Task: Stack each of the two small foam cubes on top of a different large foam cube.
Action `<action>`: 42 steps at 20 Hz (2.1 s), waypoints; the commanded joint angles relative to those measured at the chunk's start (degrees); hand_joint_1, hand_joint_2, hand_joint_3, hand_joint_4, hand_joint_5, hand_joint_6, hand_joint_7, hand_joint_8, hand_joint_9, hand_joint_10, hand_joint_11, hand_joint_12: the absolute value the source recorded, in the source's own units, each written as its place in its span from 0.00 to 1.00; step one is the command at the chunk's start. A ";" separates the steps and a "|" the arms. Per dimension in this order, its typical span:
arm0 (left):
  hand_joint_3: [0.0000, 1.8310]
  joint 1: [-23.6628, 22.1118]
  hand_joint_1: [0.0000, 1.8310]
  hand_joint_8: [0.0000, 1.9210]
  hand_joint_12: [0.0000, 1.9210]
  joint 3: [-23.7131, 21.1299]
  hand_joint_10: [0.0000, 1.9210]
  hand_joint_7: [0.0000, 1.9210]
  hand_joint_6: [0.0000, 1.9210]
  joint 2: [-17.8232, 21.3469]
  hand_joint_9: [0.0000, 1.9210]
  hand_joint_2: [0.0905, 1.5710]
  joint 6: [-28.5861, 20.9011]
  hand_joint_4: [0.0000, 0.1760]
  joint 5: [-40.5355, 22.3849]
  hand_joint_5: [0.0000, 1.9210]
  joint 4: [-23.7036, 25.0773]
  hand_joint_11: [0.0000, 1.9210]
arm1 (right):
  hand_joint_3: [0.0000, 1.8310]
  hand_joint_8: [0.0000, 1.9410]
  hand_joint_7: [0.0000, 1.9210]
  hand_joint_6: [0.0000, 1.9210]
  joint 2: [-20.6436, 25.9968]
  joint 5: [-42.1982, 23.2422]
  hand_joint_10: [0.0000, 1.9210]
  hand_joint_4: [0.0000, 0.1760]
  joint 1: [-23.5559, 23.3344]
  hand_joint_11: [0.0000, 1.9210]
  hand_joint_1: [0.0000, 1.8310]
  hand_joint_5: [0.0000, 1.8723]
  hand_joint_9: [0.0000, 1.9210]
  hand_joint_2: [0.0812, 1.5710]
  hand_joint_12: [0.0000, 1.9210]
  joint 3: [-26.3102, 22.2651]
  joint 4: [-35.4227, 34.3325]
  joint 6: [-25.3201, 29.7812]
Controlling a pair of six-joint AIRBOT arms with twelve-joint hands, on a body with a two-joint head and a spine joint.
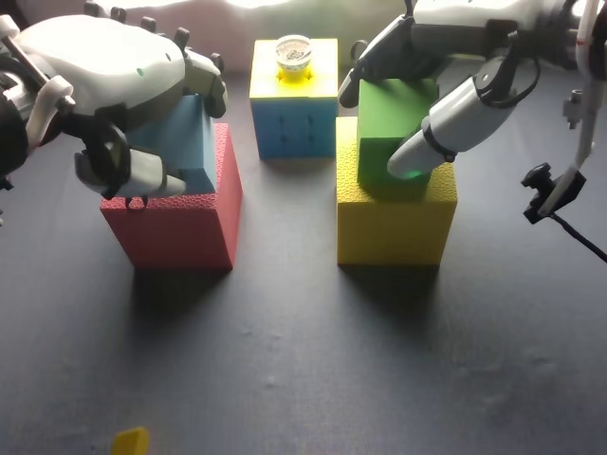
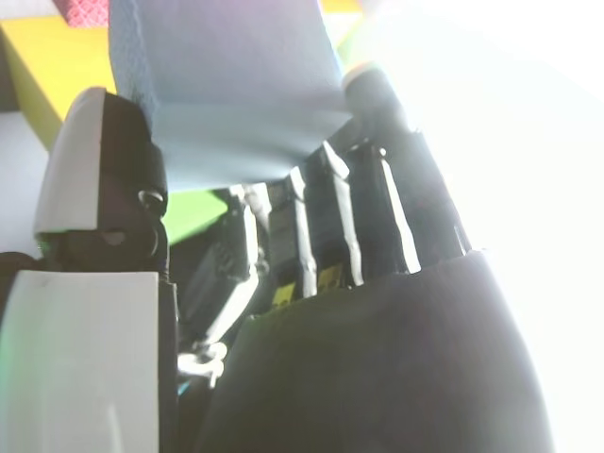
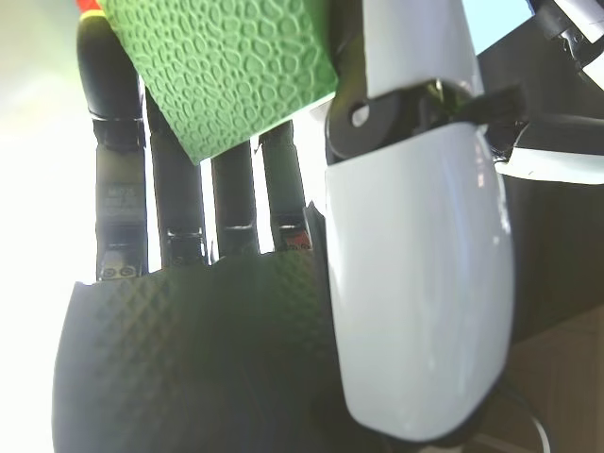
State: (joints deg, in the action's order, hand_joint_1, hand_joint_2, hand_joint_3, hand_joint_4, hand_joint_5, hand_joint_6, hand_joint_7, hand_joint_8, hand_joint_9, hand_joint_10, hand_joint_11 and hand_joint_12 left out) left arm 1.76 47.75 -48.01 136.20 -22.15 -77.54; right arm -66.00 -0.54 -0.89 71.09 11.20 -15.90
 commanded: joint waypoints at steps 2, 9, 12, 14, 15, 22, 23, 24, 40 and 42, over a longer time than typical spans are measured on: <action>0.00 0.27 0.66 0.80 0.97 0.51 0.85 0.42 0.56 0.79 0.32 0.76 -0.68 0.00 -1.95 0.42 3.03 0.23 | 0.00 0.36 0.58 0.50 0.34 -4.48 0.62 0.00 -0.75 0.31 0.75 0.50 0.48 0.68 0.68 0.72 -0.59 1.00; 0.00 2.80 0.65 0.80 0.99 1.64 0.85 0.42 0.60 0.52 0.32 0.77 -5.14 0.00 -1.92 0.40 6.58 0.22 | 0.00 0.41 0.58 0.54 -0.08 -3.79 0.24 0.00 -0.17 0.32 0.68 0.49 0.55 0.69 0.67 1.40 -1.42 1.04; 0.00 3.55 0.66 0.78 1.00 2.08 0.85 0.43 0.57 0.04 0.32 0.76 -5.69 0.00 -1.94 0.42 6.58 0.21 | 0.00 0.41 0.59 0.52 -0.09 -3.81 0.11 0.00 -0.17 0.32 0.67 0.50 0.60 0.68 0.66 1.46 -1.42 1.03; 0.00 4.13 0.66 0.80 0.98 2.35 0.85 0.42 0.58 -0.41 0.31 0.76 -6.19 0.00 -1.95 0.41 6.58 0.21 | 0.00 0.33 0.61 0.50 -0.09 -3.94 0.50 0.00 -0.18 0.32 0.74 0.49 0.52 0.67 0.67 1.46 -1.42 1.03; 0.00 4.45 0.66 0.79 0.97 2.47 0.84 0.42 0.58 -0.70 0.32 0.76 -6.55 0.00 -1.96 0.41 6.71 0.21 | 0.00 0.32 0.61 0.51 -0.09 -4.01 0.59 0.00 -0.19 0.32 0.75 0.49 0.50 0.68 0.68 1.47 -1.42 1.02; 0.00 5.46 0.69 0.74 0.94 2.68 0.70 0.38 0.50 -1.68 0.19 0.78 -7.48 0.00 -2.71 0.25 7.09 0.03 | 0.00 0.54 0.50 0.69 -0.05 -4.54 0.07 0.00 -0.40 0.24 0.65 0.39 0.49 0.74 0.67 1.74 -1.40 0.73; 0.00 5.55 0.63 0.54 0.90 2.75 0.64 0.30 0.35 -1.81 0.18 0.75 -7.48 0.00 -2.71 0.26 7.09 0.01 | 0.00 0.23 0.44 0.29 -0.05 -4.58 0.03 0.00 -0.40 0.23 0.61 0.37 0.48 0.72 0.64 1.74 -1.40 0.70; 0.00 5.64 0.58 0.37 0.83 2.85 0.53 0.28 0.26 -1.98 0.18 0.75 -7.48 0.00 -2.72 0.26 7.09 0.00 | 0.00 0.08 0.44 0.11 -0.05 -4.60 0.01 0.00 -0.39 0.23 0.60 0.39 0.45 0.71 0.60 1.74 -1.40 0.66; 0.00 5.12 0.36 0.00 0.45 2.38 0.04 0.18 0.00 -2.07 0.14 0.72 -8.17 0.00 -4.31 0.11 5.92 0.00 | 0.00 0.00 0.20 0.00 -0.02 -5.05 0.00 0.00 -0.42 0.04 0.53 0.17 0.22 0.63 0.46 1.70 -1.39 0.43; 0.00 5.09 0.34 0.00 0.44 1.95 0.04 0.17 0.00 -1.76 0.14 0.72 -8.18 0.00 -4.65 0.10 5.67 0.00 | 0.00 0.00 0.19 0.00 -0.01 -5.05 0.00 0.00 -0.42 0.02 0.52 0.16 0.20 0.62 0.48 1.70 -1.39 0.43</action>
State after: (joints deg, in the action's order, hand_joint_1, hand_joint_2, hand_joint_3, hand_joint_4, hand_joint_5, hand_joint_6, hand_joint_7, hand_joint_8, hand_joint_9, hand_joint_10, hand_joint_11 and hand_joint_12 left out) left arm 7.38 49.74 -50.43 127.90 -25.36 -73.06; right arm -66.67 0.30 -0.82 72.69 10.13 -15.66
